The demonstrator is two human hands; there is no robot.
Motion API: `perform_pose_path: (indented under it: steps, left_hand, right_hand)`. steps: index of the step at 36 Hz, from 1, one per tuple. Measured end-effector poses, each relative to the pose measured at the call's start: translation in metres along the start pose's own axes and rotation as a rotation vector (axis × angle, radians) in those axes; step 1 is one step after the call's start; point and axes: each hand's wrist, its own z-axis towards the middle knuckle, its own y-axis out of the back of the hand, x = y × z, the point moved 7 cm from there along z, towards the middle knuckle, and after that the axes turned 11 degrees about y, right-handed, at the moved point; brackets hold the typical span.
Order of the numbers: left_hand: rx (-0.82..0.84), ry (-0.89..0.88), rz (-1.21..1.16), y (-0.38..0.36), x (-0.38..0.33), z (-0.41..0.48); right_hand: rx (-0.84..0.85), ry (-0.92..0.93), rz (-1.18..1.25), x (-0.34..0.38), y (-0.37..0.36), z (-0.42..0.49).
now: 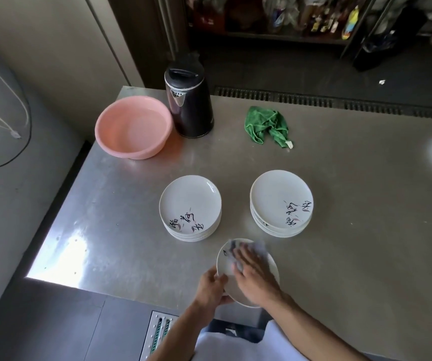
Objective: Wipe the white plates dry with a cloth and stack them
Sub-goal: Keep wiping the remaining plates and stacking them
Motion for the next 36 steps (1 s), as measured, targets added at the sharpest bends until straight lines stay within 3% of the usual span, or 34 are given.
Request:
perform_pose_path:
  steps: [2,4,8,10,12,15,17,21,23,27,29,33,36]
  left_hand:
    - [-0.049,0.011,-0.048,0.001,0.002,0.0]
    - [-0.104,0.03,-0.103,0.001,0.005,0.0]
    - [-0.205,0.026,-0.068,0.006,0.004,0.004]
    - [-0.182,0.037,-0.029,0.007,0.001,0.006]
    - [-0.112,0.041,-0.019,0.008,0.0,0.006]
    - [-0.004,0.038,0.012,0.005,-0.001,0.004]
    - [0.011,0.042,0.033,0.006,-0.003,0.003]
    - [0.022,0.039,0.019,0.007,-0.006,-0.001]
    - [0.033,0.027,0.031,0.004,-0.006,-0.002]
    - [0.066,0.007,0.047,-0.002,-0.003,-0.004]
    - [0.063,0.014,0.037,0.0,0.0,-0.005]
    - [0.004,0.043,-0.02,0.005,0.005,-0.005]
    - [-0.011,0.07,-0.105,0.003,0.009,-0.002]
  right_hand:
    - [0.012,-0.253,-0.058,-0.021,0.007,-0.003]
    - [0.003,-0.337,0.003,-0.024,0.008,-0.004]
    - [-0.048,-0.138,0.309,0.002,0.009,-0.007]
    - [-0.043,-0.008,0.557,0.02,0.012,-0.01]
    - [0.016,0.096,0.591,0.035,0.011,-0.012]
    - [0.029,0.088,0.505,0.026,0.005,-0.007]
    - [0.031,0.022,0.315,0.007,0.001,-0.003]
    - [0.072,-0.226,0.018,-0.023,-0.003,-0.004]
    - [0.058,-0.197,-0.053,-0.014,-0.006,-0.002]
    - [0.038,0.046,0.098,0.012,-0.013,-0.003]
    - [0.057,0.081,0.108,0.008,-0.013,-0.004]
    - [0.075,-0.146,-0.05,-0.027,-0.004,-0.009]
    - [0.091,-0.193,-0.078,-0.031,-0.001,-0.013]
